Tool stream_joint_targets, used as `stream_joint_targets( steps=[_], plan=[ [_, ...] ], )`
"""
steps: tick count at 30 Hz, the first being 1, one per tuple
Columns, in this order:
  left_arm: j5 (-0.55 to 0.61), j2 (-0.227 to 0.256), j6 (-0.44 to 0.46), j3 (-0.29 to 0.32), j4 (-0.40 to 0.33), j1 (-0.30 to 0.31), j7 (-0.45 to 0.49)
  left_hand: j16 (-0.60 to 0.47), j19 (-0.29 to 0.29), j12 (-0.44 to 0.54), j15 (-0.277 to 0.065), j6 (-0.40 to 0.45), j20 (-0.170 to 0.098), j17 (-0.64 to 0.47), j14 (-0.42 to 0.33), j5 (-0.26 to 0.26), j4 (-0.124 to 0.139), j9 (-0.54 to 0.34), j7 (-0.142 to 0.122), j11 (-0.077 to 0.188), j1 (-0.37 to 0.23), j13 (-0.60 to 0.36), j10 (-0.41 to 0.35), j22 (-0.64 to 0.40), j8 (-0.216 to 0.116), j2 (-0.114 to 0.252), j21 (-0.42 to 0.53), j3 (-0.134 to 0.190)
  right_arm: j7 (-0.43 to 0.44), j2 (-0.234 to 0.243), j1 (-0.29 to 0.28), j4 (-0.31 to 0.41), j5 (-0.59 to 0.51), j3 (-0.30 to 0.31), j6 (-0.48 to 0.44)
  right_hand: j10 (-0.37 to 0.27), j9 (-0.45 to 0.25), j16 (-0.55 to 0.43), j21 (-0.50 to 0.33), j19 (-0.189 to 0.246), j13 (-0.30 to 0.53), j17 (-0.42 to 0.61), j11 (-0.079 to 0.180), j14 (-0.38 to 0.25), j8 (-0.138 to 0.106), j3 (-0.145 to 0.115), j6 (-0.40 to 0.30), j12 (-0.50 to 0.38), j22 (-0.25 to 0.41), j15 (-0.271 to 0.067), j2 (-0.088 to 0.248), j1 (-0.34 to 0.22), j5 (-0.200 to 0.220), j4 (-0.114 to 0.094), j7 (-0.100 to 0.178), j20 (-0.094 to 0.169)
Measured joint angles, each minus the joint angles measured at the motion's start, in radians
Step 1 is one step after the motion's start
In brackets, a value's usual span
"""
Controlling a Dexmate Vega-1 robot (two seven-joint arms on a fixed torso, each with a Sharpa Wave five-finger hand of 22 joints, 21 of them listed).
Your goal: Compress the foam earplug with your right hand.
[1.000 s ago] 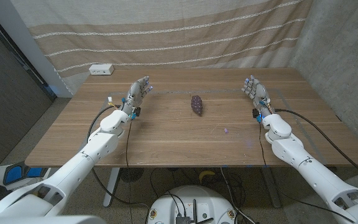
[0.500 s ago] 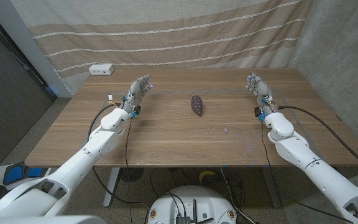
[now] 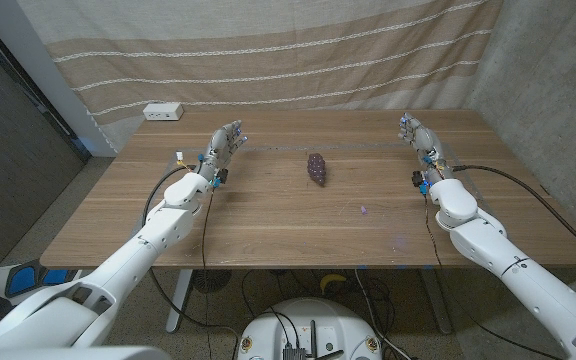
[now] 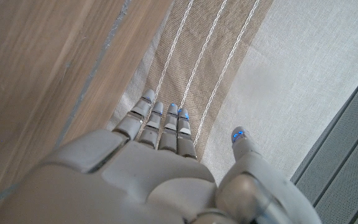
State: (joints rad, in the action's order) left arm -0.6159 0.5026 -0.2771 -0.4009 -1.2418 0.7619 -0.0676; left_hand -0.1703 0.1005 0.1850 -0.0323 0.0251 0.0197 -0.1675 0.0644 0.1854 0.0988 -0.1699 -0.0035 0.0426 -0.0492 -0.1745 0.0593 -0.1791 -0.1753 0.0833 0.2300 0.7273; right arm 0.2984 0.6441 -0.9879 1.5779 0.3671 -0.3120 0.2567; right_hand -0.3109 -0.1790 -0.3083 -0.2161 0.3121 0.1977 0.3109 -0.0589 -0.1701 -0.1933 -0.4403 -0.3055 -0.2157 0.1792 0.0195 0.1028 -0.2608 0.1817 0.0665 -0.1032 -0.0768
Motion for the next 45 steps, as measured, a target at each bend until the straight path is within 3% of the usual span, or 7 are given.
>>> stream_joint_targets(
  steps=[23,45],
  plan=[
    [0.001,-0.015,-0.009,-0.008,0.025,-0.015,-0.011,0.000,0.000,0.005,0.000,0.000,0.000,0.000,0.000,0.000,-0.004,0.000,0.000,0.000,0.000,0.000,0.000,0.000,-0.002,0.000,0.000,0.004,0.116,0.052,-0.100,0.178,-0.144,0.036,-0.084,-0.005,0.000,0.000,0.000,0.004,0.000,0.000,-0.005,0.000,0.000,0.001,-0.003,0.000,0.000,0.000,0.000,0.000,0.000,0.010,-0.004,0.004],
    [0.003,-0.001,-0.017,-0.004,-0.006,0.003,-0.013,0.000,0.004,0.005,0.000,0.000,-0.004,0.000,0.000,0.000,-0.004,0.000,0.000,0.000,0.000,0.000,0.000,0.000,-0.002,0.000,-0.005,0.004,0.234,0.067,-0.218,0.339,-0.313,0.076,-0.195,-0.016,0.000,0.000,0.000,0.011,0.000,0.000,0.005,-0.018,0.000,0.003,-0.012,0.000,0.000,-0.007,0.012,-0.012,0.000,0.022,-0.006,0.011]
  ],
)
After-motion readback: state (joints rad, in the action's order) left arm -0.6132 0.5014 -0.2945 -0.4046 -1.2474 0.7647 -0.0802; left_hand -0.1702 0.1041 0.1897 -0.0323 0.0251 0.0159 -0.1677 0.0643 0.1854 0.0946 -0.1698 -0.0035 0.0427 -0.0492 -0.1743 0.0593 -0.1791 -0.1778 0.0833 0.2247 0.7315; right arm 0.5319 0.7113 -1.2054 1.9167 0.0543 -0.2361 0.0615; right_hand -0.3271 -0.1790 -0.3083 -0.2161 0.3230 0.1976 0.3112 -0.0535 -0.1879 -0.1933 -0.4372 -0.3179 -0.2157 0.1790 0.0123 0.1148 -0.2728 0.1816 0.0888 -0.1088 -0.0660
